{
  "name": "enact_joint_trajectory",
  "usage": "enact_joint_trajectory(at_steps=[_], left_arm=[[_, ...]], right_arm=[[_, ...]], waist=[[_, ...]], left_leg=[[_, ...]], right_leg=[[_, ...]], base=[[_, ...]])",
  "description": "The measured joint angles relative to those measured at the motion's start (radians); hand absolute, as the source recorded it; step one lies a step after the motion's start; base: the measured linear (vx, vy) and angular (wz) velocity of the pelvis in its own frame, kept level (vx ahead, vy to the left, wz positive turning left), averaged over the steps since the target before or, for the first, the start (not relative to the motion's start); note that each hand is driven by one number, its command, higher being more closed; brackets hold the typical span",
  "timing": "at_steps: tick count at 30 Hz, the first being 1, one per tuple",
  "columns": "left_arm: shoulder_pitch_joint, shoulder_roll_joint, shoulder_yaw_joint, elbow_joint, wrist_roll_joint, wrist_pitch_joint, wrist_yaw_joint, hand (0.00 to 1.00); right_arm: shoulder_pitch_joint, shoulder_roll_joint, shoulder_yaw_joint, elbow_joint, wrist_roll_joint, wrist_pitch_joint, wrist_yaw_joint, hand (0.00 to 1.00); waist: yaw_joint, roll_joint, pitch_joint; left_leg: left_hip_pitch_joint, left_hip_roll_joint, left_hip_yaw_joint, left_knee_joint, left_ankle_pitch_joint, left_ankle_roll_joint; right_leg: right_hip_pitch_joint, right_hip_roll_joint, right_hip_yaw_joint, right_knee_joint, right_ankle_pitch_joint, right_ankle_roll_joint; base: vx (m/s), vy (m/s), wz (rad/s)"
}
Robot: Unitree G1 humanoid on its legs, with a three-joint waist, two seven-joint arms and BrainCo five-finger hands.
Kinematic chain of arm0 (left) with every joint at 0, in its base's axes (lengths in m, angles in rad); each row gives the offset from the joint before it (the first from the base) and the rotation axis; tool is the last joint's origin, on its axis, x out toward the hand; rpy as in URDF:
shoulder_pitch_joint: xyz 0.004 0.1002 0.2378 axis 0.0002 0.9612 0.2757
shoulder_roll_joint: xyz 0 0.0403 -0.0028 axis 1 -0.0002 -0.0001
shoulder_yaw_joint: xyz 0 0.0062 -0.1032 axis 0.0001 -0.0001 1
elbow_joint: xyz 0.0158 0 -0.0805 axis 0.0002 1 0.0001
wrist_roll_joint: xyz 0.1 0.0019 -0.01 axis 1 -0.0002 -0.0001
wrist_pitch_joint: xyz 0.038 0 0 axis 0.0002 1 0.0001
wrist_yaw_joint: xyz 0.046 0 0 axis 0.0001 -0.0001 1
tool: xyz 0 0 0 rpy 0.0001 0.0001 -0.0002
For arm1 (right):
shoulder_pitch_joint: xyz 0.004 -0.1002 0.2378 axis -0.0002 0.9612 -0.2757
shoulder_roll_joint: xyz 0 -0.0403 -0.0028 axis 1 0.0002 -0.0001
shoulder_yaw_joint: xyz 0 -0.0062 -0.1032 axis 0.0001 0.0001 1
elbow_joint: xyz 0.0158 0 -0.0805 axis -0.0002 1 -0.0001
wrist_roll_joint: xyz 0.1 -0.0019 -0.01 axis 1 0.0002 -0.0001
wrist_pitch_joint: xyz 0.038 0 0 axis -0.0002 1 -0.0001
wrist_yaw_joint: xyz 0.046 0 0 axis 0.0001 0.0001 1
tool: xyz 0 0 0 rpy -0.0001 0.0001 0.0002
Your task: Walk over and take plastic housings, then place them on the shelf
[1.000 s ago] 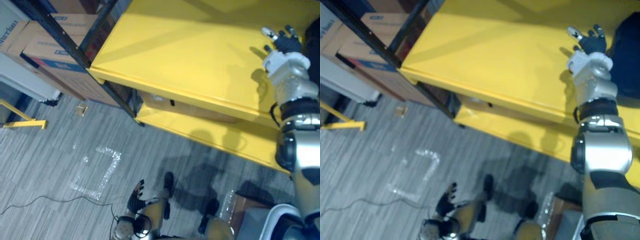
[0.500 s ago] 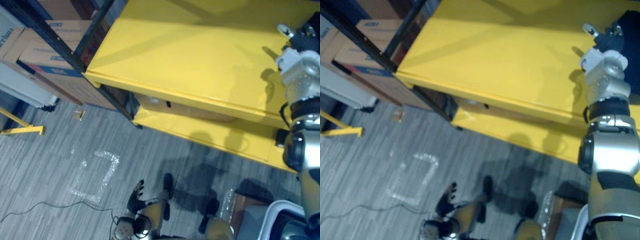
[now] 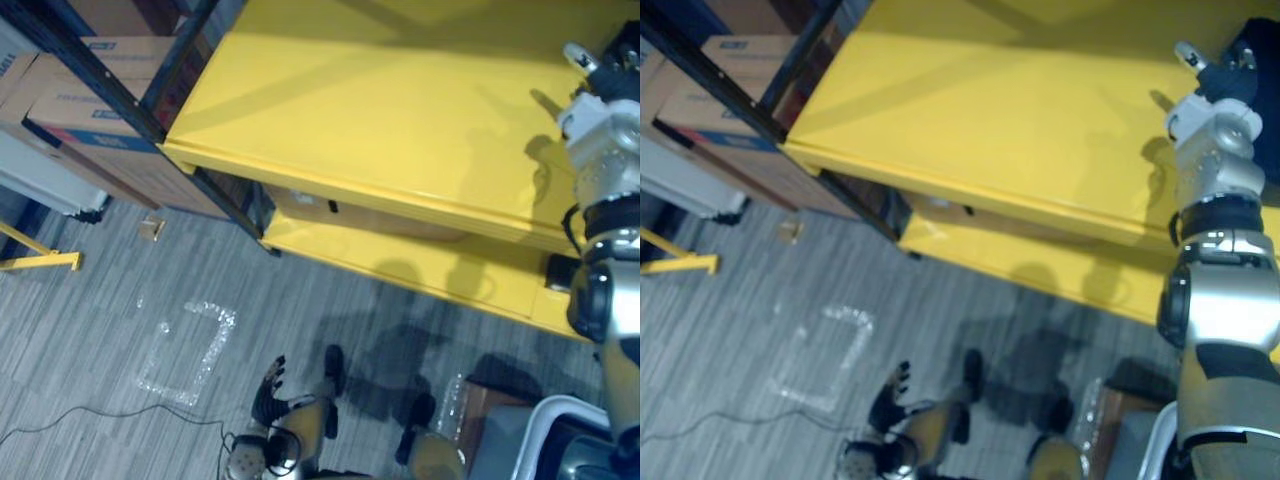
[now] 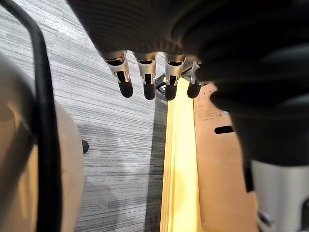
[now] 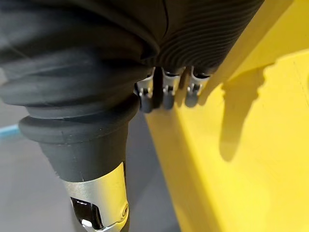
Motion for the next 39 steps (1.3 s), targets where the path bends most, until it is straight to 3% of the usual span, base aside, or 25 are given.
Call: enact_joint_trajectory(at_steps=[10, 15, 21, 22, 24, 28, 29, 34, 39], left_arm=[[-0.039, -0.001, 0.028, 0.048, 0.027, -0.033, 0.009, 0.00], [-0.051, -0.001, 0.039, 0.074, 0.032, -0.059, 0.009, 0.00], [-0.059, -0.001, 0.076, 0.081, 0.061, -0.062, 0.008, 0.00], [-0.059, 0.000, 0.084, 0.081, 0.067, -0.062, 0.008, 0.00], [-0.058, 0.001, 0.099, 0.086, 0.068, -0.061, 0.008, 0.00], [-0.055, 0.002, 0.130, 0.110, 0.076, -0.062, 0.009, 0.00], [-0.047, 0.003, 0.146, 0.116, 0.078, -0.062, 0.009, 0.00], [-0.015, 0.017, 0.195, 0.128, 0.145, -0.063, 0.032, 0.00], [0.010, 0.032, 0.200, 0.156, 0.186, -0.062, 0.036, 0.00]], right_arm=[[0.006, 0.001, -0.020, 0.028, 0.001, -0.009, -0.037, 0.00], [0.007, 0.003, -0.019, 0.029, -0.003, -0.051, -0.028, 0.00], [0.027, 0.001, -0.017, -0.012, -0.061, -0.134, 0.141, 0.00], [0.069, 0.001, -0.017, -0.074, -0.062, -0.153, 0.203, 0.00], [0.121, 0.001, -0.019, -0.157, -0.074, -0.176, 0.259, 0.00], [0.286, 0.000, -0.052, -0.359, -0.121, -0.216, 0.334, 0.00], [0.350, 0.000, -0.066, -0.428, -0.132, -0.226, 0.346, 0.00], [0.669, 0.026, -0.140, -0.737, -0.288, -0.224, 0.287, 0.00], [0.886, 0.084, -0.153, -0.886, -0.486, -0.170, 0.162, 0.00]], waist=[[0.000, -0.016, 0.011], [0.001, -0.021, 0.013], [-0.004, -0.030, 0.020], [-0.005, -0.039, 0.022], [-0.014, -0.051, 0.019], [-0.036, -0.091, 0.002], [-0.050, -0.111, -0.011], [-0.089, -0.206, -0.094], [-0.133, -0.238, -0.169]], left_leg=[[-0.003, 0.000, 0.000, 0.000, 0.000, 0.000], [-0.011, -0.001, -0.001, 0.000, 0.000, 0.000], [-0.008, 0.000, 0.000, 0.000, 0.000, 0.000], [0.004, 0.000, 0.001, 0.000, 0.000, 0.000], [0.012, 0.000, 0.001, 0.000, -0.001, -0.001], [0.038, -0.001, 0.003, 0.000, -0.007, -0.009], [0.040, -0.003, 0.003, 0.000, -0.008, -0.010], [0.059, -0.002, 0.043, 0.000, -0.028, -0.011], [0.090, -0.001, 0.084, 0.000, -0.051, -0.010]], right_leg=[[-0.003, 0.000, 0.001, -0.001, 0.001, 0.000], [-0.010, 0.000, 0.001, -0.004, 0.002, 0.001], [-0.007, 0.001, 0.001, -0.008, 0.005, 0.001], [0.007, 0.002, 0.001, -0.011, 0.005, 0.001], [0.018, 0.003, 0.001, -0.017, 0.005, 0.001], [0.046, 0.002, 0.003, -0.030, 0.007, 0.003], [0.052, 0.002, 0.003, -0.035, 0.008, 0.005], [0.054, 0.000, 0.037, -0.051, 0.010, 0.010], [0.063, -0.004, 0.071, -0.063, 0.002, 0.016]], base=[[0.00, 0.000, 0.00], [0.00, 0.000, 0.00], [0.00, 0.000, 0.00], [0.00, 0.000, 0.00], [0.00, 0.000, 0.00], [0.00, -0.001, -0.04], [0.00, 0.000, 0.00], [0.01, 0.012, -0.19], [0.02, 0.016, -0.26]])
